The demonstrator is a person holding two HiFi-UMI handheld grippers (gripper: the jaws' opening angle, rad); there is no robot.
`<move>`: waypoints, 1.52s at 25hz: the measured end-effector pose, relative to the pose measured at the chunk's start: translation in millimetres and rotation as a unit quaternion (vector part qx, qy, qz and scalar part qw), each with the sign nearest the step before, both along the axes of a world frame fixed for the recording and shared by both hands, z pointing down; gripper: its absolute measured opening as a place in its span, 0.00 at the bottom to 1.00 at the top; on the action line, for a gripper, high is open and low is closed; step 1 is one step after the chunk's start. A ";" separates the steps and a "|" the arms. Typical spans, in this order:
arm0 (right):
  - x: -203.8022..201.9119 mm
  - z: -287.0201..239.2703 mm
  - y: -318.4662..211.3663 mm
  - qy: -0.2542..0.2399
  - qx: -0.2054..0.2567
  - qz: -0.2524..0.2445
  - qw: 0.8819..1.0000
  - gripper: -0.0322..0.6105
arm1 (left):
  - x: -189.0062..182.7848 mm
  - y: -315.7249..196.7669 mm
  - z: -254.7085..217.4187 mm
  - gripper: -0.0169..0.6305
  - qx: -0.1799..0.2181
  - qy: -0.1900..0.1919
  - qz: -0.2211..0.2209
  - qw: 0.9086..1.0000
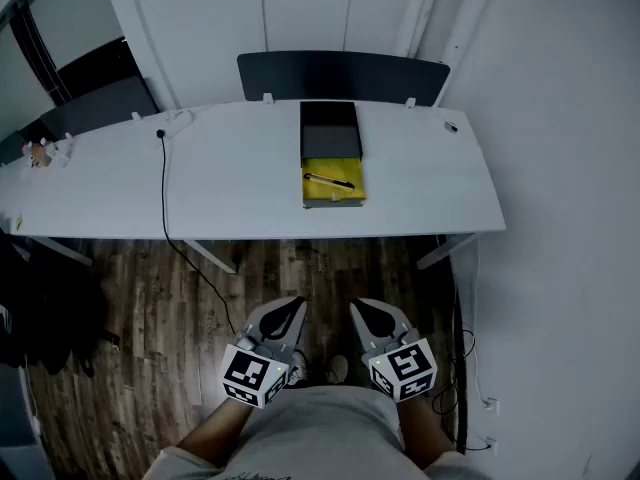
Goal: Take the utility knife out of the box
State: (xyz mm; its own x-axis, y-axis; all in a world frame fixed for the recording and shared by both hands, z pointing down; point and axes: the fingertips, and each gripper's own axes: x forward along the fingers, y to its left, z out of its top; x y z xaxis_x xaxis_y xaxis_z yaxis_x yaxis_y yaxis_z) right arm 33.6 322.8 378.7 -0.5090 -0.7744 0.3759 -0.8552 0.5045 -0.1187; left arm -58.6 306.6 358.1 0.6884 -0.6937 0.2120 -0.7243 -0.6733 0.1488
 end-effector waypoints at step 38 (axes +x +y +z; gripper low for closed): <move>-59.8 -7.8 -25.6 -0.009 0.011 0.003 1.000 0.07 | -50.8 -26.3 -1.7 0.03 0.016 0.001 0.032 0.999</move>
State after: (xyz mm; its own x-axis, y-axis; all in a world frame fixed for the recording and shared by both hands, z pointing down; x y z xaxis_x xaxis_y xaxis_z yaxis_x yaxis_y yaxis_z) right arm -26.3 297.2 370.9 -0.5102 -0.7860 0.3490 -0.8564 0.5015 -0.1226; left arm -109.4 280.3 356.3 0.7319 -0.6546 0.1893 -0.6794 -0.7223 0.1289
